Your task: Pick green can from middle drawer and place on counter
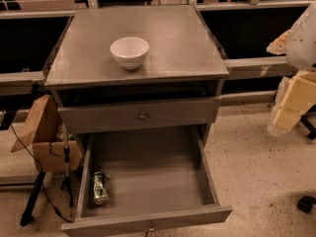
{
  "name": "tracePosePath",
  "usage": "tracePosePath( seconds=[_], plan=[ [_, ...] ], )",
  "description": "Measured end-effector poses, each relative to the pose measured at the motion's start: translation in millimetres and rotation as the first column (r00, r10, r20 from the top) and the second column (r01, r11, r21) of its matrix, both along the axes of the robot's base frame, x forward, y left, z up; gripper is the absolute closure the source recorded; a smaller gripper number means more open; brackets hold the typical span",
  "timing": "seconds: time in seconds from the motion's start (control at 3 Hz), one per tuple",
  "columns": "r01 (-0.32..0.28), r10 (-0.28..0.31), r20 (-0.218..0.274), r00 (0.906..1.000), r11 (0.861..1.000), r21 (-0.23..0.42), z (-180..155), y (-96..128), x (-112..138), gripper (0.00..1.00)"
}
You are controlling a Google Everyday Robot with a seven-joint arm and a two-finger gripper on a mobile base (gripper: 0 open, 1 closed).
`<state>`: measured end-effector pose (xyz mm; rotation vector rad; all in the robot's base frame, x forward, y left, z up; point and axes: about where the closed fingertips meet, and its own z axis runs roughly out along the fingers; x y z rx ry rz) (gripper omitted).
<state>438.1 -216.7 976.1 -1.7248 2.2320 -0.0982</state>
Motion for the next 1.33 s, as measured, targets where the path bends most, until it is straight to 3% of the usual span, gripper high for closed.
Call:
tracePosePath(
  seconds=[0.33,0.67,1.0,1.33],
  plan=[
    [0.009,-0.009,-0.002,1.0,1.0,0.006,-3,7,1,0.0],
    [0.033,-0.032,-0.018,0.9993,0.999,0.033,-25,31,7,0.0],
    [0.068,-0.057,-0.093,0.9941,0.99,0.124,-104,94,22,0.0],
    [0.074,-0.036,-0.184,0.9823,0.976,0.204,-176,175,37,0.0]
  ],
)
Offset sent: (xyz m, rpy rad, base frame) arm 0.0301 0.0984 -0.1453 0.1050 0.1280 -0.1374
